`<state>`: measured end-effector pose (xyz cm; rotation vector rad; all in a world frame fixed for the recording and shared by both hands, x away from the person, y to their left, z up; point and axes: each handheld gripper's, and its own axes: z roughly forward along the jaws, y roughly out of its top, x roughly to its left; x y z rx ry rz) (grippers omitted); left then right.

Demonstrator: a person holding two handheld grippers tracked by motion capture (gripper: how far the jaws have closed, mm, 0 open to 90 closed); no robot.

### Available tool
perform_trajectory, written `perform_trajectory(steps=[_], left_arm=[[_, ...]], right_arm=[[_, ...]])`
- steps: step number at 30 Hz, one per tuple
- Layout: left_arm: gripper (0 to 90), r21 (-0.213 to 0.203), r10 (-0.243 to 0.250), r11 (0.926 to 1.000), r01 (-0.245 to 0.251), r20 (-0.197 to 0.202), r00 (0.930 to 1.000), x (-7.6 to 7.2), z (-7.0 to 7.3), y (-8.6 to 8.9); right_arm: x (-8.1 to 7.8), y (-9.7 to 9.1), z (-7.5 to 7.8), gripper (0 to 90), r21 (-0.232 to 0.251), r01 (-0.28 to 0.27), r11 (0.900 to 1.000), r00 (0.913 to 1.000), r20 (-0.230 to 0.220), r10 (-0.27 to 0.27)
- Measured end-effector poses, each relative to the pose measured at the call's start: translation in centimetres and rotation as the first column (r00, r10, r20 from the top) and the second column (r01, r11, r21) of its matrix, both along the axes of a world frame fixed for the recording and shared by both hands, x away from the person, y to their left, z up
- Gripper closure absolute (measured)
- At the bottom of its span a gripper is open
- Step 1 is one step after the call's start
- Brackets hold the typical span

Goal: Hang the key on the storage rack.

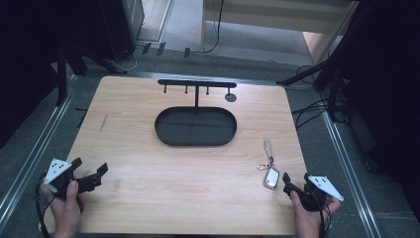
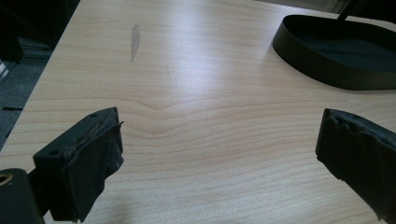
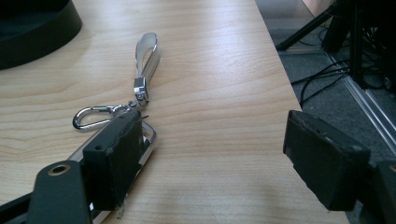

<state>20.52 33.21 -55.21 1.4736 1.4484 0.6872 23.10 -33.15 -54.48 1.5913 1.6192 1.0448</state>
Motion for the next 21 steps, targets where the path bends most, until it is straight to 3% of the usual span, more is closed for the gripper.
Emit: perform_trajectory(steps=[4, 5, 10, 11, 14, 15, 21], left_arm=[[0.7, 0.007, -0.003, 1.0000, 0.003, 0.000, 1.0000, 0.0, 0.0, 0.0], [0.7, 0.004, -0.002, 1.0000, 0.002, 0.000, 1.0000, -0.1, 0.0, 0.0], [0.7, -0.016, 0.003, 0.9999, -0.003, 0.011, 0.9999, -0.2, 0.0, 0.1], [0.7, -0.014, 0.003, 0.9999, -0.003, 0.013, 0.9999, -0.2, 0.0, 0.1], [0.7, -0.014, 0.001, 0.9999, 0.000, 0.012, 0.9999, -0.2, 0.0, 0.1], [0.7, -0.013, 0.001, 0.9999, -0.001, 0.012, 0.9999, -0.2, 0.0, 0.1], [0.7, -0.017, 0.002, 0.9998, -0.002, 0.012, 0.9999, -0.2, 0.0, 0.2]], right_arm=[[0.4, -0.2, 0.2, 21.8, -0.009, -0.001, 1.0000, 0.9996, -0.028, 0.001], [0.9, -0.4, 0.6, 24.8, -0.018, -0.001, 0.9998, 0.9982, -0.060, 0.000], [1.6, -0.7, 1.9, 25.2, -0.048, -0.022, 0.9986, 0.9929, -0.118, 0.016], [2.0, -0.7, 2.5, 25.2, -0.080, -0.039, 0.9960, 0.9888, -0.147, 0.027], [2.5, -0.7, 3.2, 25.1, -0.109, -0.061, 0.9922, 0.9834, -0.177, 0.041], [3.1, -0.6, 3.8, 25.1, -0.140, -0.077, 0.9871, 0.9774, -0.206, 0.047], [4.6, -0.8, 5.2, 25.0, -0.193, -0.116, 0.9742, 0.9556, -0.289, 0.056]])
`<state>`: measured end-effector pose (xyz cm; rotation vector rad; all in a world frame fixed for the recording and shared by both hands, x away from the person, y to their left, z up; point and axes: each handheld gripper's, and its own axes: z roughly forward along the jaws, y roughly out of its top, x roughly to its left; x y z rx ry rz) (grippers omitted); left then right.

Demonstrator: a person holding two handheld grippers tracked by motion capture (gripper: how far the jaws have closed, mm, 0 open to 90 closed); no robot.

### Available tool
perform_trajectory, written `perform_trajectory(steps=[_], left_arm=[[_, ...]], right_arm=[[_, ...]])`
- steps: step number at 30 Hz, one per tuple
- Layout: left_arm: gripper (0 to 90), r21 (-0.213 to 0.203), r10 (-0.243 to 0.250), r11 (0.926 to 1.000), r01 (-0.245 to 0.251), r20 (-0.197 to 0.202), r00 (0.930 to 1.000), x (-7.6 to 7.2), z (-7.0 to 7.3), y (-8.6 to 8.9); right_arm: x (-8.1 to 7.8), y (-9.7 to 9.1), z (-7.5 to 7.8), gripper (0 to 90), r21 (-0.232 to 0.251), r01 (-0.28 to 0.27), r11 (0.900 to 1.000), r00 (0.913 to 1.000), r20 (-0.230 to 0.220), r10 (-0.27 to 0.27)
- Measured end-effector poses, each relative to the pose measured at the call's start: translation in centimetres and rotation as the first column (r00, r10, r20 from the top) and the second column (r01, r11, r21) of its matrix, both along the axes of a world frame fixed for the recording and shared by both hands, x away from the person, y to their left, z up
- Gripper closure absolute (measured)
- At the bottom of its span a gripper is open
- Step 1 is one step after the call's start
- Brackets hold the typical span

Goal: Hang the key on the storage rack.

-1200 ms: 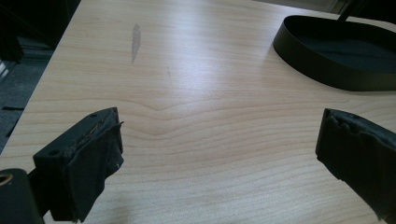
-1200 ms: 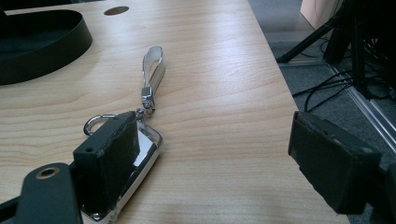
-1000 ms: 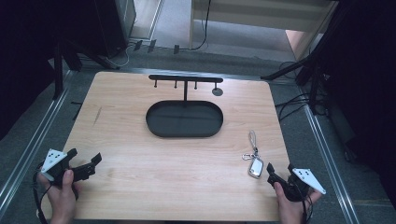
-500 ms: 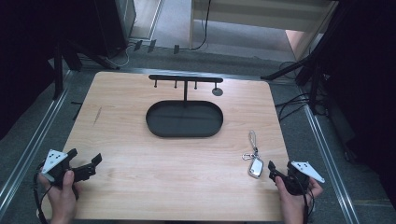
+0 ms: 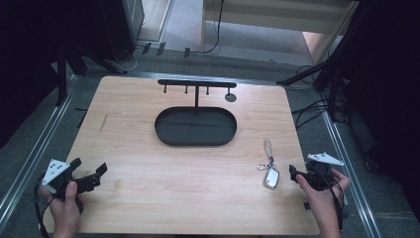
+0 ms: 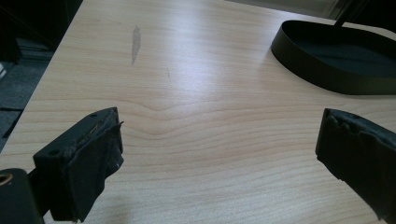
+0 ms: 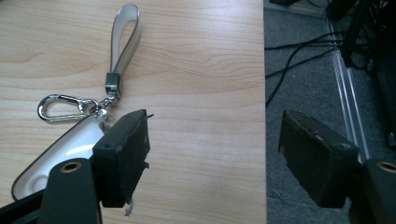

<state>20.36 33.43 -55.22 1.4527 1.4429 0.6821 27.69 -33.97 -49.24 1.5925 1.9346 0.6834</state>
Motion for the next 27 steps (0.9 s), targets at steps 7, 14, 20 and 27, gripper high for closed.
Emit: perform_trajectory(steps=[7, 14, 20, 27], left_arm=[[0.7, 0.002, 0.000, 1.0000, 0.000, 0.000, 1.0000, 0.0, 0.0, -0.1], [0.7, 0.005, 0.003, 1.0000, -0.003, 0.001, 1.0000, 0.0, 0.0, 0.0], [0.7, 0.001, 0.003, 1.0000, -0.003, 0.000, 1.0000, 0.1, 0.0, 0.0], [0.7, -0.001, 0.004, 1.0000, -0.004, 0.000, 1.0000, 0.1, 0.0, 0.0]], right_arm=[[2.9, 0.1, 0.8, 24.9, -0.128, -0.009, 0.9917, 0.9859, -0.167, -0.013], [6.3, 0.7, 1.8, 24.7, -0.202, -0.024, 0.9790, 0.9274, -0.370, -0.054], [7.9, 2.5, 2.0, 25.0, -0.246, -0.073, 0.9666, 0.8604, -0.506, -0.064], [8.9, 4.1, 1.1, 31.7, -0.244, -0.043, 0.9688, 0.7959, -0.594, -0.115]])
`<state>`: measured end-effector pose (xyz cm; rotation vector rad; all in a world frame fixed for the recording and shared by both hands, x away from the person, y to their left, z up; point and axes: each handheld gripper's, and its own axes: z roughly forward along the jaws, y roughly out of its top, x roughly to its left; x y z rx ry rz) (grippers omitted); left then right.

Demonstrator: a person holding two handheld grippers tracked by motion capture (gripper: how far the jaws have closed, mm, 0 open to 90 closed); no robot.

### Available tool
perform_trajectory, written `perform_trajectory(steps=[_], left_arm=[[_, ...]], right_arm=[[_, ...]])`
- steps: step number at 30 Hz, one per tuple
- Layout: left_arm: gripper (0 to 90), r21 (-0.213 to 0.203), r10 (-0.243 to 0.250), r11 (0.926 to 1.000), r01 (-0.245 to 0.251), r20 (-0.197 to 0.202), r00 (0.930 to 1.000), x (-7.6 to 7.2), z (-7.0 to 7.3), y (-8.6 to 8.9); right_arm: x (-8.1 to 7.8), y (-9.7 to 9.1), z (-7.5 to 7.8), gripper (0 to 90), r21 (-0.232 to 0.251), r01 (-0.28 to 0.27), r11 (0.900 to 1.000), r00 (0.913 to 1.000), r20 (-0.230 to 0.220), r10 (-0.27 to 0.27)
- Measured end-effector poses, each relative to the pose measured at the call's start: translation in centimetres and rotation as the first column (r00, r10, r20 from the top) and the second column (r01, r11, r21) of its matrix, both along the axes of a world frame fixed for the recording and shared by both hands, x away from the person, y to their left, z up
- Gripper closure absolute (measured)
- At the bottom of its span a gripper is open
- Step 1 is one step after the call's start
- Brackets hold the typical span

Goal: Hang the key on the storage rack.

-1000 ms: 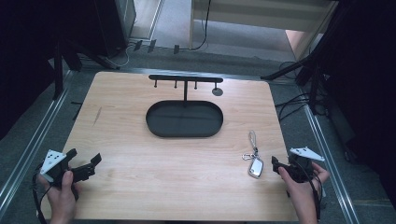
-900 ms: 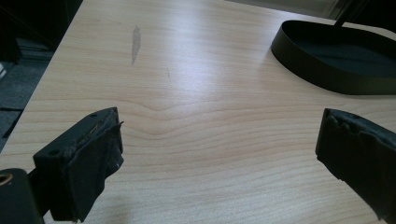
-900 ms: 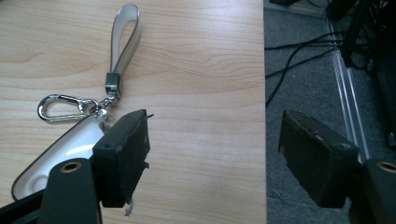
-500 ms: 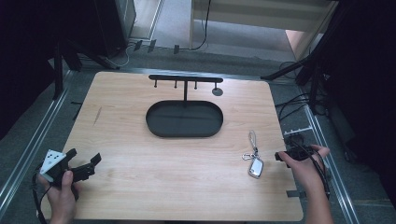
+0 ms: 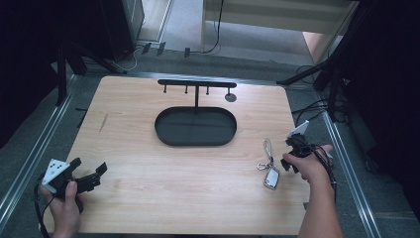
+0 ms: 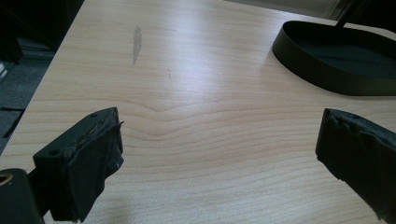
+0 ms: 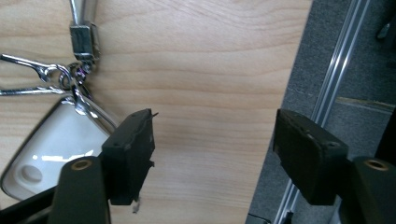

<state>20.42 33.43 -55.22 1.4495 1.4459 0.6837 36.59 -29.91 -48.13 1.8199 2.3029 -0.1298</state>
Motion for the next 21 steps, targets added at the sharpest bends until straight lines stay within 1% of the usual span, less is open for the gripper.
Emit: perform_trajectory(steps=[1, 2, 3, 5, 7, 8, 9, 10, 11, 14, 16, 17, 18, 19, 20, 21], left_arm=[[0.7, -0.002, -0.001, 1.0000, 0.001, 0.001, 1.0000, 0.0, 0.0, 0.0], [0.7, -0.004, 0.000, 1.0000, 0.000, 0.001, 1.0000, 0.0, 0.0, 0.0], [0.7, -0.001, -0.002, 1.0000, 0.002, -0.002, 1.0000, 0.0, 0.0, 0.0], [0.7, 0.001, -0.002, 1.0000, 0.002, -0.002, 1.0000, 0.1, 0.0, 0.0], [0.7, 0.002, 0.000, 1.0000, 0.000, -0.001, 1.0000, 0.1, 0.0, 0.0], [0.7, 0.002, 0.000, 1.0000, 0.000, -0.001, 1.0000, 0.1, 0.0, 0.0], [0.7, 0.007, -0.001, 1.0000, 0.002, -0.003, 1.0000, 0.1, 0.0, -0.1], [0.7, 0.007, -0.001, 1.0000, 0.002, -0.003, 1.0000, 0.1, 0.0, -0.1], [0.7, 0.006, -0.001, 1.0000, 0.001, -0.003, 1.0000, 0.1, 0.0, -0.1], [0.7, 0.008, -0.003, 1.0000, 0.003, -0.005, 1.0000, 0.1, 0.0, -0.1], [0.7, 0.008, -0.003, 1.0000, 0.003, -0.005, 1.0000, 0.1, 0.0, -0.1], [0.7, 0.006, -0.001, 1.0000, 0.001, -0.004, 1.0000, 0.1, 0.0, -0.1], [0.7, 0.006, -0.001, 1.0000, 0.001, -0.004, 1.0000, 0.1, 0.0, -0.1], [0.7, 0.005, -0.002, 1.0000, 0.002, -0.004, 1.0000, 0.1, 0.0, -0.1], [0.7, 0.005, -0.002, 1.0000, 0.002, -0.004, 1.0000, 0.1, 0.0, -0.1], [0.7, 0.003, -0.002, 1.0000, 0.002, -0.004, 1.0000, 0.1, 0.0, -0.1]], right_arm=[[0.1, 0.2, -0.1, 34.1, -0.001, 0.000, 1.0000, 1.0000, -0.004, 0.000], [0.3, 0.8, -0.2, 36.5, 0.016, -0.005, 0.9999, 0.9999, -0.009, 0.006], [0.4, 1.0, -0.3, 37.2, 0.022, -0.007, 0.9997, 0.9999, -0.010, 0.007], [0.6, 1.5, -0.3, 38.8, 0.037, -0.006, 0.9993, 1.0000, 0.000, 0.006], [0.9, 1.9, -0.2, 42.8, 0.062, -0.002, 0.9981, 1.0000, 0.005, 0.002], [0.9, 1.9, -0.2, 42.8, 0.062, -0.002, 0.9981, 1.0000, 0.005, 0.002], [1.1, 2.4, -0.2, 47.3, 0.087, 0.001, 0.9962, 1.0000, 0.008, -0.002], [1.1, 2.4, -0.2, 47.3, 0.087, 0.001, 0.9962, 1.0000, 0.008, -0.002], [1.4, 2.9, -0.2, 50.8, 0.099, 0.007, 0.9951, 0.9998, 0.020, -0.009], [1.6, 3.6, -0.4, 54.5, 0.110, 0.004, 0.9940, 0.9996, 0.027, -0.007], [1.6, 3.7, -0.4, 55.3, 0.106, -0.001, 0.9944, 0.9996, 0.027, -0.002], [1.7, 4.0, -0.5, 59.4, 0.108, 0.003, 0.9942, 0.9993, 0.036, -0.007], [1.7, 4.0, -0.5, 59.4, 0.108, 0.003, 0.9942, 0.9993, 0.036, -0.007], [1.8, 4.1, -0.5, 62.5, 0.107, 0.003, 0.9942, 0.9989, 0.046, -0.008], [1.8, 4.1, -0.5, 62.5, 0.107, 0.003, 0.9942, 0.9989, 0.046, -0.008], [1.9, 4.2, -0.6, 65.3, 0.109, 0.000, 0.9941, 0.9987, 0.052, -0.005]])
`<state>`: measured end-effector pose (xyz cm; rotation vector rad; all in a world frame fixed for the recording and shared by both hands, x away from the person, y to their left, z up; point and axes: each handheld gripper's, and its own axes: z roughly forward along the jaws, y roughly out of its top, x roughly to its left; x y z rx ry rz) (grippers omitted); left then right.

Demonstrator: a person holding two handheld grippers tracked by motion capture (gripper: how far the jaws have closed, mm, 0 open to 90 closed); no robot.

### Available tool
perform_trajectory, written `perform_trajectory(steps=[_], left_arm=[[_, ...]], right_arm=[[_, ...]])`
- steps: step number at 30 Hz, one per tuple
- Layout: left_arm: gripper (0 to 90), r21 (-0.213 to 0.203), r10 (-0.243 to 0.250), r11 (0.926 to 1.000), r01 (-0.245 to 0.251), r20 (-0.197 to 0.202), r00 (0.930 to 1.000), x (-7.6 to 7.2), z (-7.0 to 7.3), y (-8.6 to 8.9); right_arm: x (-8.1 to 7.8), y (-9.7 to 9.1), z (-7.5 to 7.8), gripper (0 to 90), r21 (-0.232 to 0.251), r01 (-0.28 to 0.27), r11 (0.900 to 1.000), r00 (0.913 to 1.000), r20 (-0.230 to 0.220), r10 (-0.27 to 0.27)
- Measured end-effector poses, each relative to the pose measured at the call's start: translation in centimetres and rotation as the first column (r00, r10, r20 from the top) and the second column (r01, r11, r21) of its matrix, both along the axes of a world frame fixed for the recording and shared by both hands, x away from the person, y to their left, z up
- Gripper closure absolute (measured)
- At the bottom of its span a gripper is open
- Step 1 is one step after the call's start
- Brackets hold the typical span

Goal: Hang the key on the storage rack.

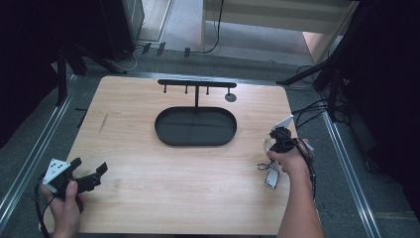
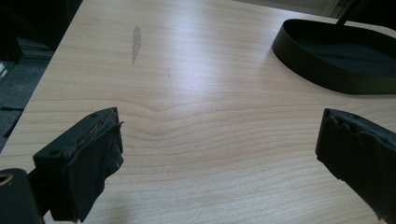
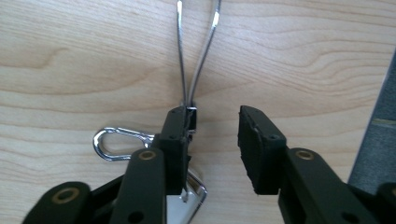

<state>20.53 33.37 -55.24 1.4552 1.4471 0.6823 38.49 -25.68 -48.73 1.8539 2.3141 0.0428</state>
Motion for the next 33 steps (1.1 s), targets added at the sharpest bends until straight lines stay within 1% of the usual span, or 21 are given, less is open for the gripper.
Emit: perform_trajectory(steps=[1, 3, 5, 7, 10, 12, 18, 19, 20, 22, 25, 26, 27, 29, 30, 31, 32, 33], left_arm=[[0.7, 0.000, -0.001, 1.0000, 0.001, 0.000, 1.0000, 0.0, 0.0, 0.0], [0.7, -0.001, 0.000, 1.0000, 0.000, 0.000, 1.0000, 0.0, 0.0, 0.0], [0.7, -0.001, 0.000, 1.0000, 0.000, 0.000, 1.0000, 0.0, 0.0, 0.0], [0.7, -0.002, 0.000, 1.0000, 0.000, -0.001, 1.0000, 0.0, 0.0, 0.0], [0.7, -0.001, -0.001, 1.0000, 0.001, -0.003, 1.0000, 0.0, 0.0, 0.1], [0.7, -0.002, -0.001, 1.0000, 0.001, -0.004, 1.0000, 0.1, 0.0, 0.1], [0.8, -0.003, -0.003, 1.0000, 0.003, -0.001, 1.0000, 0.1, 0.0, 0.0], [0.7, -0.003, -0.003, 1.0000, 0.003, -0.001, 1.0000, 0.1, 0.0, 0.0], [0.7, -0.001, -0.004, 1.0000, 0.004, -0.001, 1.0000, 0.0, 0.0, 0.0], [0.8, -0.001, -0.004, 1.0000, 0.004, -0.001, 1.0000, 0.0, 0.0, 0.0], [0.7, -0.002, -0.005, 1.0000, 0.005, 0.000, 1.0000, 0.0, 0.0, 0.0], [0.7, -0.002, -0.005, 1.0000, 0.005, -0.002, 1.0000, 0.0, 0.0, 0.0], [0.8, -0.002, -0.005, 1.0000, 0.005, -0.002, 1.0000, 0.0, 0.0, 0.0], [0.7, 0.000, -0.007, 1.0000, 0.007, -0.002, 1.0000, 0.1, 0.0, 0.0], [0.8, -0.001, -0.007, 1.0000, 0.007, -0.002, 1.0000, 0.1, 0.0, 0.0], [0.8, -0.001, -0.007, 1.0000, 0.007, -0.002, 1.0000, 0.1, 0.0, 0.0], [0.7, -0.001, -0.007, 1.0000, 0.007, -0.002, 1.0000, 0.1, 0.0, 0.0], [0.8, -0.002, -0.007, 1.0000, 0.007, -0.003, 1.0000, 0.1, 0.0, 0.0]], right_arm=[[0.0, 0.1, 0.0, 66.5, 0.010, 0.000, 0.9999, 1.0000, 0.003, 0.000], [0.2, 0.3, -0.1, 69.5, 0.049, 0.006, 0.9988, 0.9999, 0.015, -0.007], [0.3, 0.4, -0.2, 70.7, 0.051, 0.008, 0.9987, 0.9997, 0.021, -0.009], [0.5, 0.8, -0.6, 73.6, 0.041, 0.018, 0.9990, 0.9997, 0.014, -0.019], [0.6, 0.9, -1.0, 80.8, 0.042, 0.025, 0.9988, 0.9997, 0.004, -0.025], [0.6, 1.0, -1.3, 82.5, 0.046, 0.027, 0.9986, 0.9996, 0.005, -0.028], [0.4, 0.7, -1.6, 83.1, 0.093, 0.050, 0.9944, 0.9976, 0.042, -0.054], [0.4, 0.7, -1.6, 83.1, 0.093, 0.050, 0.9944, 0.9976, 0.042, -0.054], [0.2, 0.6, -1.7, 83.1, 0.102, 0.059, 0.9930, 0.9965, 0.053, -0.065], [0.2, 0.7, -1.7, 83.1, 0.101, 0.062, 0.9929, 0.9962, 0.055, -0.068], [0.2, 0.8, -1.7, 83.3, 0.085, 0.038, 0.9957, 0.9971, 0.062, -0.043], [0.2, 0.8, -1.7, 83.3, 0.080, 0.042, 0.9959, 0.9966, 0.067, -0.048], [0.2, 0.7, -1.6, 83.4, 0.084, 0.046, 0.9954, 0.9956, 0.078, -0.052], [0.2, 0.5, -1.4, 83.4, 0.115, 0.071, 0.9908, 0.9905, 0.109, -0.083], [0.2, 0.3, -1.2, 83.4, 0.128, 0.080, 0.9886, 0.9866, 0.132, -0.097], [0.2, 0.3, -1.2, 83.4, 0.128, 0.080, 0.9886, 0.9866, 0.132, -0.097], [0.1, 0.2, -0.7, 83.5, 0.134, 0.095, 0.9865, 0.9764, 0.181, -0.118], [0.1, 0.1, -0.5, 83.5, 0.133, 0.092, 0.9869, 0.9718, 0.204, -0.118]])
